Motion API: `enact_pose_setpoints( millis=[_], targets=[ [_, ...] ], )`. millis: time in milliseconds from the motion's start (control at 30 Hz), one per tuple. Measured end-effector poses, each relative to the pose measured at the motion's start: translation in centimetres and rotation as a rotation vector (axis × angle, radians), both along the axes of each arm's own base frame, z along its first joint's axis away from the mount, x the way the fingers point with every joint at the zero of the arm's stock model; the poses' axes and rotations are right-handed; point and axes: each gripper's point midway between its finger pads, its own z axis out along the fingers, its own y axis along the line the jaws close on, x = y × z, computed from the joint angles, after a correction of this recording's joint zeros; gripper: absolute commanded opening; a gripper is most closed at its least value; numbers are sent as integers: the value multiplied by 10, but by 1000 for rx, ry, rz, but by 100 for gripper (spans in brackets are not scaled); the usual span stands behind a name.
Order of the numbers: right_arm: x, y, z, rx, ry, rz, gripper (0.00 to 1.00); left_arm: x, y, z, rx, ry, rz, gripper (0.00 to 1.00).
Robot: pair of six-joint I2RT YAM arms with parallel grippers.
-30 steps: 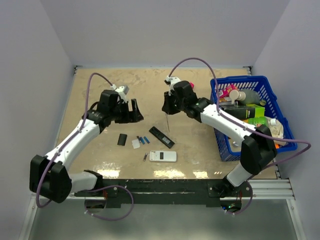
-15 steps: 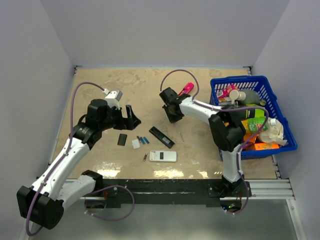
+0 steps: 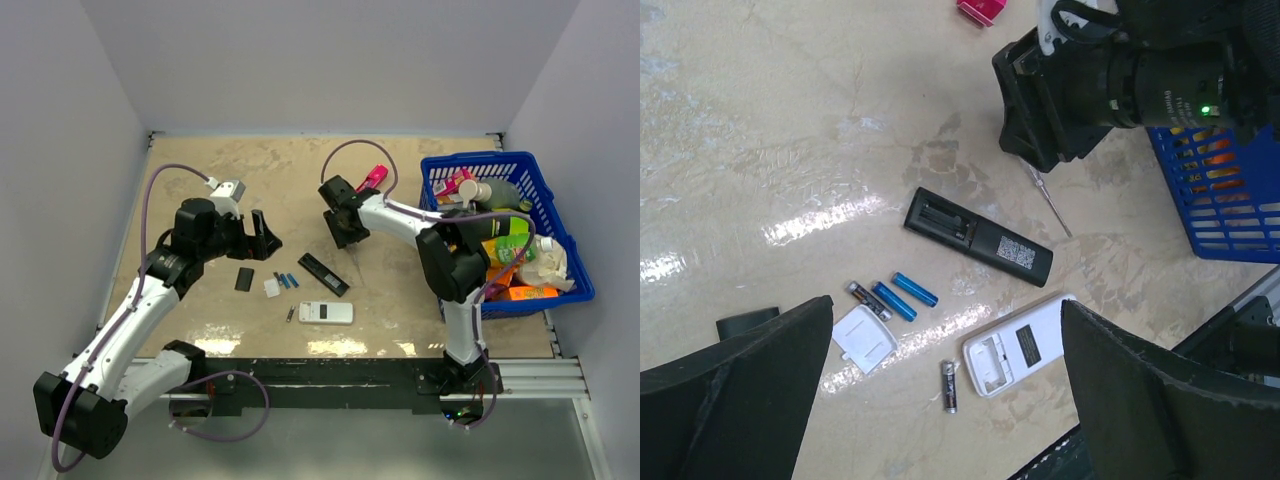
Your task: Unload the batteries from the remote control
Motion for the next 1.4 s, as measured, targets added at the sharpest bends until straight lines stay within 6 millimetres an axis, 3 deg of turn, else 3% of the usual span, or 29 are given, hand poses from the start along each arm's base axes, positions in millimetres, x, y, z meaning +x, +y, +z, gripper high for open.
enact_pose_setpoints(
  millis=[67,133,200,367,533,667,767,933,1067,1400],
  targets=[
    [1,2,12,21,-19,3,57,0,0,0,0,0,1,100],
    [0,5,33,64,-51,12,71,0,0,1,-3,-2,1,100],
    [-2,8,64,125,-102,25,99,0,-1,3,-12,-3,4,100],
    [-27,5,165,335,-290,75,98,-5,-6,23,-80,-45,-2,100],
    [-78,-13,271,586,-526,142,98,-17,-9,83,-184,-217,-32,100],
    [-113,-34,325,747,-668,141,98,-22,-7,131,-223,-323,-30,100],
    [-131,-45,345,838,-725,120,98,-21,-4,159,-231,-359,-15,100],
    [-150,-59,350,919,-759,79,98,-18,-2,158,-215,-330,3,100],
    [-148,-64,351,930,-763,33,98,-20,-1,150,-207,-302,5,100],
    [-143,-63,337,899,-718,-3,98,-24,-1,157,-225,-322,1,100]
  ],
)
